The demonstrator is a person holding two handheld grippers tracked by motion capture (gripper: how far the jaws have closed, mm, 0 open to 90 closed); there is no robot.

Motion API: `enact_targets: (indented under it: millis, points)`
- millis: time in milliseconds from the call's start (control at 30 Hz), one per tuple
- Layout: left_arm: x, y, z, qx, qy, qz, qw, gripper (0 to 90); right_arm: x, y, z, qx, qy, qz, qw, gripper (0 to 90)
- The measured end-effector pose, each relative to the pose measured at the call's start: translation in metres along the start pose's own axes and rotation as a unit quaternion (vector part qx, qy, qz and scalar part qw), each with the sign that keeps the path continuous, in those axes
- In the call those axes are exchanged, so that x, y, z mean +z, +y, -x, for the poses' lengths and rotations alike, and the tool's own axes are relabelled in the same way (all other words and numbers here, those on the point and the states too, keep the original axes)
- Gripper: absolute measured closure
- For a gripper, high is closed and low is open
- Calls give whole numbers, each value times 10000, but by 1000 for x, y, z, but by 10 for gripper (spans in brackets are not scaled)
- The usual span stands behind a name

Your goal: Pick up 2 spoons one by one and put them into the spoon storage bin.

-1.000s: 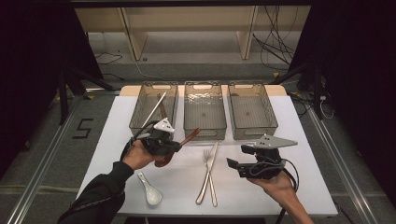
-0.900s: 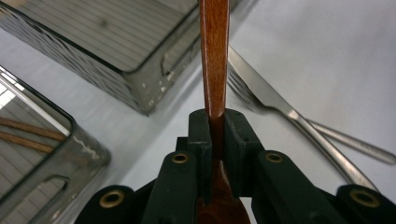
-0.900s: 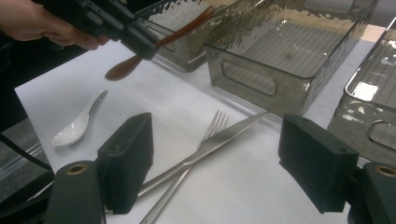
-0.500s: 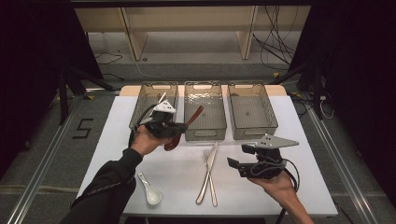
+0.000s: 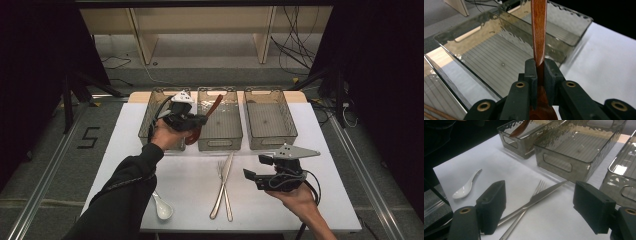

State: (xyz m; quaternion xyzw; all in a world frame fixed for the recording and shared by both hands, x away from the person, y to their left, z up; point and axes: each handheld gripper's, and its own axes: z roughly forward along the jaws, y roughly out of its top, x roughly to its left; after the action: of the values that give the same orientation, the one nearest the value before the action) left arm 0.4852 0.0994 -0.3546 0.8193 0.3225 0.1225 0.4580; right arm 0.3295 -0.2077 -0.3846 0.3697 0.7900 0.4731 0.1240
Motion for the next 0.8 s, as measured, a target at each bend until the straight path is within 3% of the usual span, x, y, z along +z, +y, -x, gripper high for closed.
enact_targets:
  millis: [133,467,800]
  points:
    - [4,6,-5,-16,58,59,10000,813,0,0,0,-11,6,-9,10000,275]
    - [22,10,-19,-336,104,144,9993,812,0,0,0,-11,16,-22,10000,276]
    - [38,13,-20,-443,119,119,9989,811,0,0,1,-16,16,-11,10000,276]
